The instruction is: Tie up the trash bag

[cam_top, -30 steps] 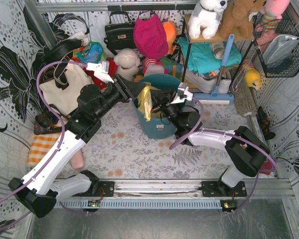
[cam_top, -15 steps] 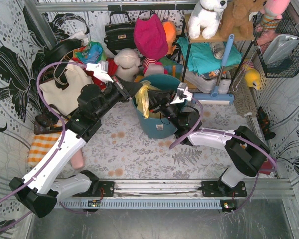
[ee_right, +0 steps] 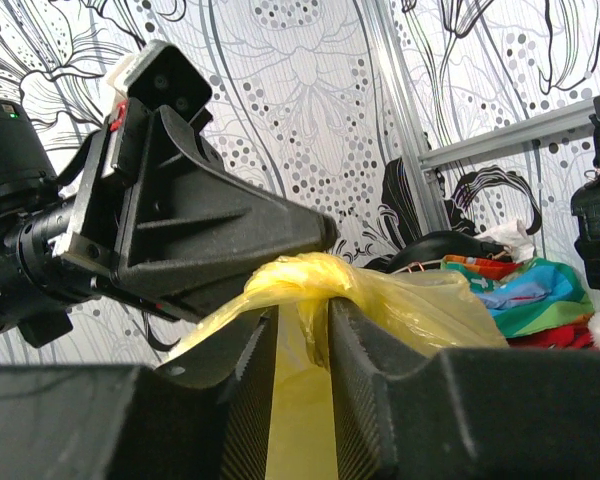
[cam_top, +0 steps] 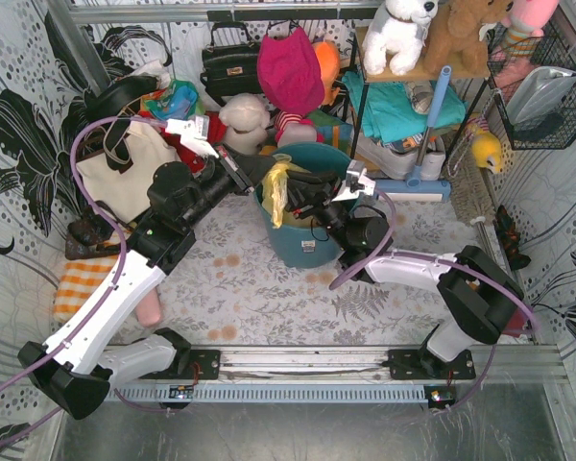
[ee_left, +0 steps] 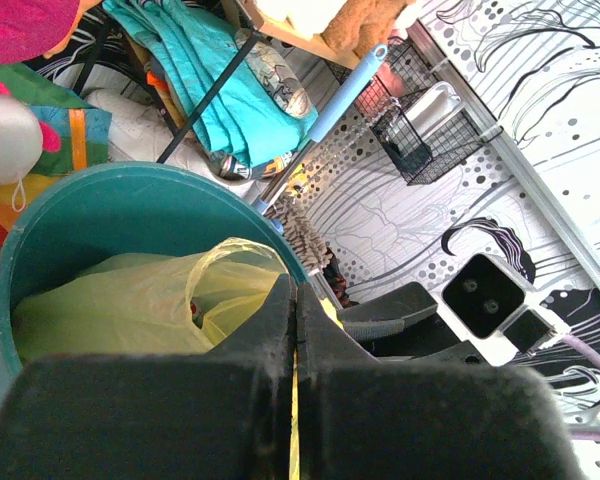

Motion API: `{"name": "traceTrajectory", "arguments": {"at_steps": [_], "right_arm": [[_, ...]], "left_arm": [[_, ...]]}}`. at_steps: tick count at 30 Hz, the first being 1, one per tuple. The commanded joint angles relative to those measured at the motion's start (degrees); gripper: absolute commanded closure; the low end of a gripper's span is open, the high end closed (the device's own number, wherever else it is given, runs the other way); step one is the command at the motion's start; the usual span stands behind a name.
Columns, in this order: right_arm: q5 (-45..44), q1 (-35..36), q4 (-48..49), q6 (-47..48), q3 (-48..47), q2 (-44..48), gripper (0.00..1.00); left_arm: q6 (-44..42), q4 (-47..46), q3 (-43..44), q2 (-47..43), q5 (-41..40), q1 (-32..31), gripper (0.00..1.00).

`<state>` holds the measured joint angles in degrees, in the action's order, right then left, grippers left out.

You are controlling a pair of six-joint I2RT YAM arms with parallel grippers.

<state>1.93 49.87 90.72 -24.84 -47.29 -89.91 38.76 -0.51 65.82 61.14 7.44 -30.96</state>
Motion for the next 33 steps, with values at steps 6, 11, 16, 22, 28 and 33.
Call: {"name": "traceTrajectory", "arguments": {"at_steps": [6, 11, 16, 22, 28, 33], "right_arm": [[-1.9, 0.3, 6.1, -4.2, 5.0, 5.3, 0.69], [-2.6, 0.3, 3.6, -4.5, 8.3, 8.6, 0.68], [-4.4, 0.3, 2.0, -2.4, 7.9, 9.0, 0.86], [-5.3, 0.3, 2.8, -1.6, 5.0, 5.9, 0.97], [-7.2, 0.3, 0.2, -1.5, 2.7, 3.6, 1.0], [-7.1, 0.3, 0.2, -1.9, 1.1, 1.5, 1.0]], "left_arm": [[-3.8, -9.5, 3.5, 1.4, 7.2, 0.1, 1.0], [-4.7, -11.8, 3.6, 1.7, 10.5, 0.1, 1.0], [-5.8, -5.3, 5.3, 2.1, 9.2, 0.1, 0.92], [-6.5, 0.6, 3.0, -0.7, 3.6, 0.1, 0.68], [-8.8, 5.7, 2.8, -2.1, -1.5, 0.1, 0.5], [-9.8, 7.9, 4.1, 0.5, -0.8, 0.1, 0.44]]}}
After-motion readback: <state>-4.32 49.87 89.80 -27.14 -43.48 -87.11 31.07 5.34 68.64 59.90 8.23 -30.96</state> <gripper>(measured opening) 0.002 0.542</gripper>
